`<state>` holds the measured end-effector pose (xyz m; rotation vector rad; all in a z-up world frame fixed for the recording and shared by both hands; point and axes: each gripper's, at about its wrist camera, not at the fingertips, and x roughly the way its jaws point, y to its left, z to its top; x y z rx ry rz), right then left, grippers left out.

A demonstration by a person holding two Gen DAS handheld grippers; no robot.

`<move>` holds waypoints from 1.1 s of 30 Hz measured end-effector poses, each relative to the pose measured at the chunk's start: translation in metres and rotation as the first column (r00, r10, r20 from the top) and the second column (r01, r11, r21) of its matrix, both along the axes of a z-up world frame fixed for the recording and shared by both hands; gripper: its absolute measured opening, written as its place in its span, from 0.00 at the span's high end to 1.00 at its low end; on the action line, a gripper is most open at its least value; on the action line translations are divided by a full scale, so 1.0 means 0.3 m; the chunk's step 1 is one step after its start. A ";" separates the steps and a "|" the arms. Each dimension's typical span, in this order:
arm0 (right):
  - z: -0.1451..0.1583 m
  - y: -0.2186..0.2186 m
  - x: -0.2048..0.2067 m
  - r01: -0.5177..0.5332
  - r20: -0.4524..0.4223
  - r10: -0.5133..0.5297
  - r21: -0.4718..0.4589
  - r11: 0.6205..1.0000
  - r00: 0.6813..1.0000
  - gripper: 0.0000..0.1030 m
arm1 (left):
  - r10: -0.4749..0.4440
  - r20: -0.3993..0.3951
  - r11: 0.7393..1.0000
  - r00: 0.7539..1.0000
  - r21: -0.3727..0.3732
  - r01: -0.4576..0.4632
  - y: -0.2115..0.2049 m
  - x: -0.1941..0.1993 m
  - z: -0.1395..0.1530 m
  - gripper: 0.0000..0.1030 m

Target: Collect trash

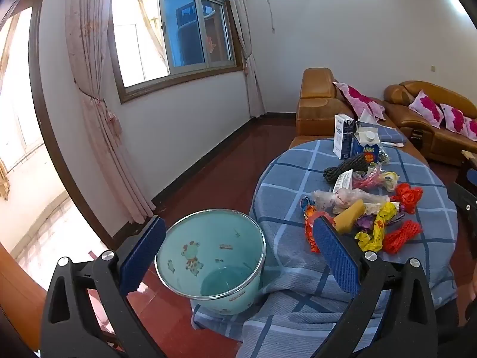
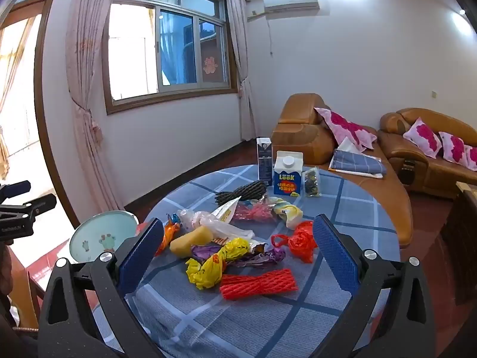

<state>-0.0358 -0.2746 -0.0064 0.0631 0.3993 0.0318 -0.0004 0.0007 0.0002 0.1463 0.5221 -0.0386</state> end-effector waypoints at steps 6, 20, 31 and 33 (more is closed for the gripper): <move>-0.002 -0.002 0.006 -0.003 -0.006 0.003 0.006 1.000 1.000 0.05 | 0.007 0.005 1.000 1.000 0.009 -0.007 0.006 -0.002 0.001 0.06; -0.007 0.004 0.001 0.000 -0.015 0.000 0.004 1.000 1.000 0.05 | 0.022 0.014 0.999 1.000 0.025 -0.022 0.012 0.008 0.000 0.06; -0.026 0.000 0.004 0.009 -0.027 -0.009 0.010 1.000 1.000 0.05 | 0.029 0.002 0.999 1.000 0.019 -0.030 0.022 0.015 -0.003 0.06; -0.026 -0.001 0.004 0.009 -0.026 -0.009 0.010 1.000 1.000 0.05 | 0.030 0.004 0.999 1.000 0.020 -0.030 0.022 0.015 -0.003 0.06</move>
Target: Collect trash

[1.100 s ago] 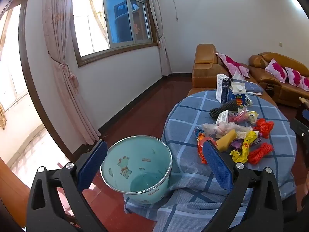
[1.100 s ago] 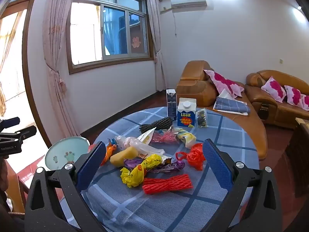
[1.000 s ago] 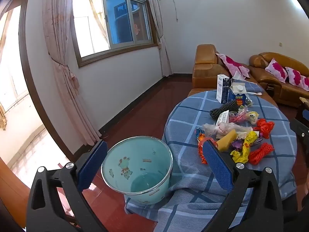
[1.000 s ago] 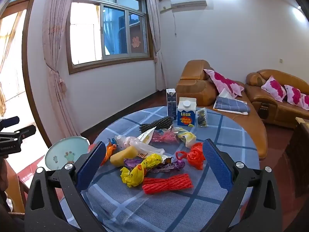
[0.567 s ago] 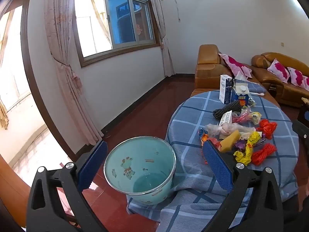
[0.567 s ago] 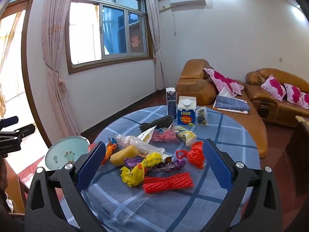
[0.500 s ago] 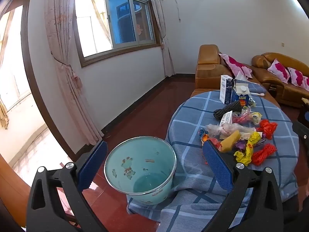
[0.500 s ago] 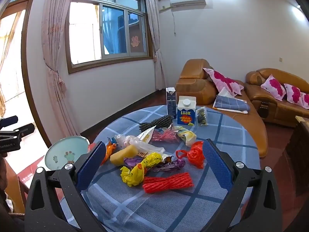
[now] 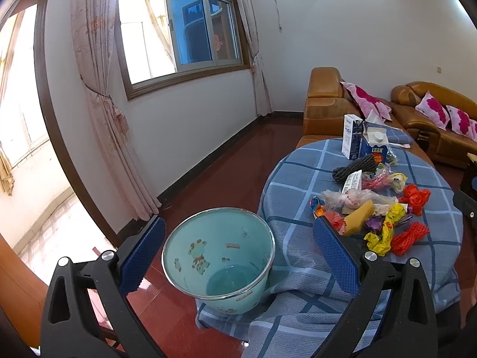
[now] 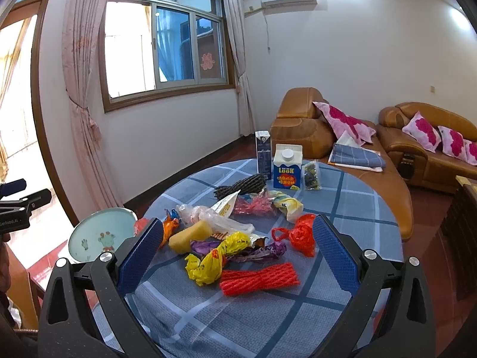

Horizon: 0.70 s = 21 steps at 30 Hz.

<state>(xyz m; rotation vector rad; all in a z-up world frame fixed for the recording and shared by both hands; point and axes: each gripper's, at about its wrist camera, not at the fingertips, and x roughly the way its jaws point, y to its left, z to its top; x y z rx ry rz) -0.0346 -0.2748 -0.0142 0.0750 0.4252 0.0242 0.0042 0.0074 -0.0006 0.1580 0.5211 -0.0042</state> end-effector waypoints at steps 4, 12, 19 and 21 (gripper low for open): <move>0.001 0.000 0.000 0.001 0.000 -0.001 -0.001 1.000 1.000 0.05 | 0.002 0.001 1.000 1.000 0.000 -0.002 0.002 0.001 0.001 0.06; 0.001 -0.001 0.000 0.000 -0.001 0.000 0.000 1.000 1.000 0.05 | 0.004 0.001 1.000 1.000 0.000 -0.004 0.005 0.003 0.002 0.06; 0.001 -0.001 -0.001 -0.001 -0.001 0.001 0.000 1.000 1.000 0.05 | 0.006 -0.004 1.000 1.000 0.001 -0.006 0.011 0.004 0.003 0.06; -0.001 -0.001 0.000 -0.002 -0.002 0.002 0.001 1.000 1.000 0.05 | 0.006 -0.005 1.000 1.000 0.003 -0.006 0.012 0.004 0.003 0.06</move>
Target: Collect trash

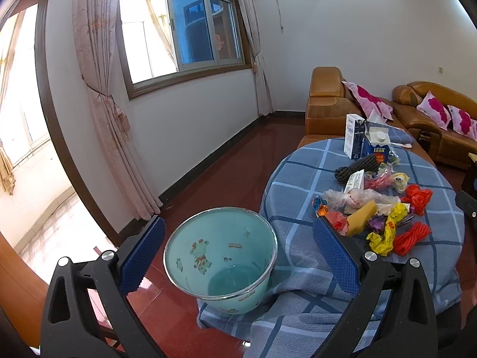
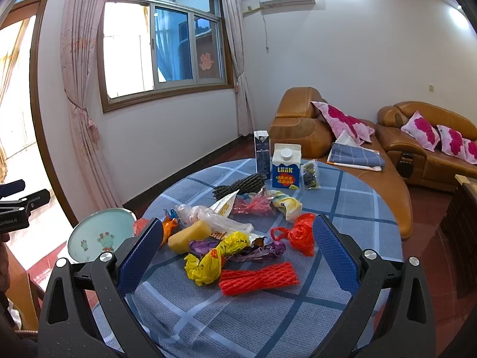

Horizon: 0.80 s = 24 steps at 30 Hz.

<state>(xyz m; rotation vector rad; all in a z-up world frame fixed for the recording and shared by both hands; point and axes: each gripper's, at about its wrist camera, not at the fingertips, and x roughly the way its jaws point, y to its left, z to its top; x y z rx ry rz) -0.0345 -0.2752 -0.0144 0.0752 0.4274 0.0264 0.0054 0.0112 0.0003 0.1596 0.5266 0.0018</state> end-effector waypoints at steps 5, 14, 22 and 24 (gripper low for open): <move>-0.007 -0.002 0.003 0.001 -0.005 -0.001 0.001 1.000 1.000 0.05 | 0.001 -0.001 1.000 1.000 0.000 -0.001 -0.001 0.000 -0.001 0.06; -0.011 -0.002 0.002 0.003 -0.006 -0.003 0.002 1.000 1.000 0.05 | 0.001 0.000 1.000 1.000 0.000 -0.001 -0.001 -0.001 -0.002 0.06; -0.012 -0.004 0.003 0.003 -0.007 -0.003 0.002 1.000 1.000 0.05 | 0.001 -0.004 1.000 1.000 0.003 -0.001 -0.001 -0.001 -0.011 0.06; -0.012 -0.004 0.003 0.003 -0.007 -0.003 0.001 1.000 1.000 0.05 | 0.002 -0.006 1.000 1.000 0.005 -0.002 0.000 -0.003 -0.017 0.06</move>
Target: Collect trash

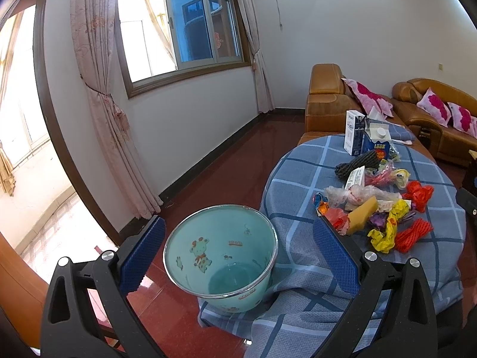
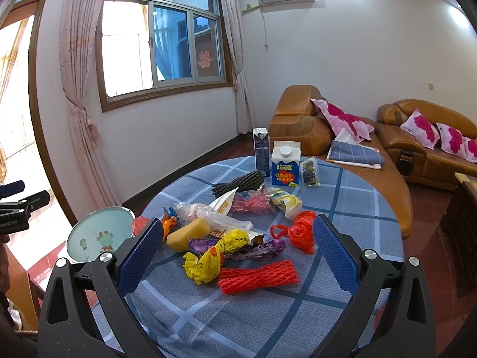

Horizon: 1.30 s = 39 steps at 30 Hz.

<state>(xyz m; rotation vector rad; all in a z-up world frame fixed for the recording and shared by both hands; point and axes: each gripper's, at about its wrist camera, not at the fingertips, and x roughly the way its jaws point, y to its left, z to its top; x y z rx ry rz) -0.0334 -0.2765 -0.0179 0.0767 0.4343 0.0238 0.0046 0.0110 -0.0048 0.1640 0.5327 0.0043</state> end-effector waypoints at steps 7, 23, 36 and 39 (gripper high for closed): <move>-0.009 -0.005 0.001 0.003 -0.004 -0.003 0.004 1.000 1.000 0.05 | 0.000 -0.003 1.000 1.000 0.002 0.000 -0.003 0.005 -0.010 0.06; -0.111 -0.143 0.061 0.127 -0.070 -0.126 0.008 0.992 0.990 0.05 | -0.007 -0.060 0.999 0.998 0.039 0.009 -0.078 0.092 -0.118 0.06; -0.309 -0.389 0.134 0.324 -0.163 -0.316 0.027 0.946 0.935 0.05 | -0.073 -0.126 0.994 0.989 0.073 0.083 -0.344 0.247 -0.261 0.06; -0.334 -0.410 0.147 0.334 -0.179 -0.324 0.032 0.942 0.929 0.05 | -0.059 -0.181 0.993 0.982 0.091 0.077 -0.374 0.302 -0.336 0.06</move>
